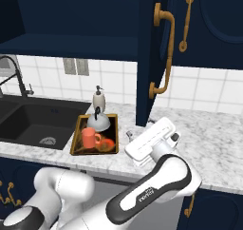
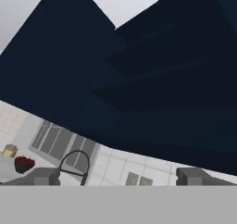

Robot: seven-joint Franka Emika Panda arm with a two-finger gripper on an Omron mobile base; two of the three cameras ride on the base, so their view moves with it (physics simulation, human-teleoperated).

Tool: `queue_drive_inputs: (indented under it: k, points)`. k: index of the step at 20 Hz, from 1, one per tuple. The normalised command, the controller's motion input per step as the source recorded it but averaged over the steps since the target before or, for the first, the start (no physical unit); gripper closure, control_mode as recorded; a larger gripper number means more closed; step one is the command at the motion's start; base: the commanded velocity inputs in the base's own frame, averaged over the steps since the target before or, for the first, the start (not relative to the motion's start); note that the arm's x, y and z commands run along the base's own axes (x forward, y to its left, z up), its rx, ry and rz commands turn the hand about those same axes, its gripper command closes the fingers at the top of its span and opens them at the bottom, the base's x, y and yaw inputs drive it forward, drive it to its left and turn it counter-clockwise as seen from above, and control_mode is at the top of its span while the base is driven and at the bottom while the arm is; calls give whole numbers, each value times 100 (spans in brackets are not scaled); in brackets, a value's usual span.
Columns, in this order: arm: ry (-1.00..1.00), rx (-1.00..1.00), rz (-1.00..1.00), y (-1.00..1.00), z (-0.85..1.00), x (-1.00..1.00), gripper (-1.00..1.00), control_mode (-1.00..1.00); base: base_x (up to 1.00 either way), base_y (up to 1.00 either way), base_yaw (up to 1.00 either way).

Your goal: Pick the kettle from the counter and place it on the tray. Then pick the mug from the cabinet and place it on the tray. Then close the cabinet doors.

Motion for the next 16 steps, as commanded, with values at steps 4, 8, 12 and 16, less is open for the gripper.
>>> queue_drive_inputs:
  k: [4, 8, 12, 16]
  points:
    - [0, 0, -10, -43, 10, 16, -100, -100, 0, 0, 0]
    - [0, 0, -12, -37, 28, 8, -100, -100, 0, 0, 0]
    - [-3, 0, -16, -8, 53, 0, -100, -100, 0, 0, 0]
    - [-11, 0, -14, 0, 60, 0, -100, -100, 0, 0, 0]
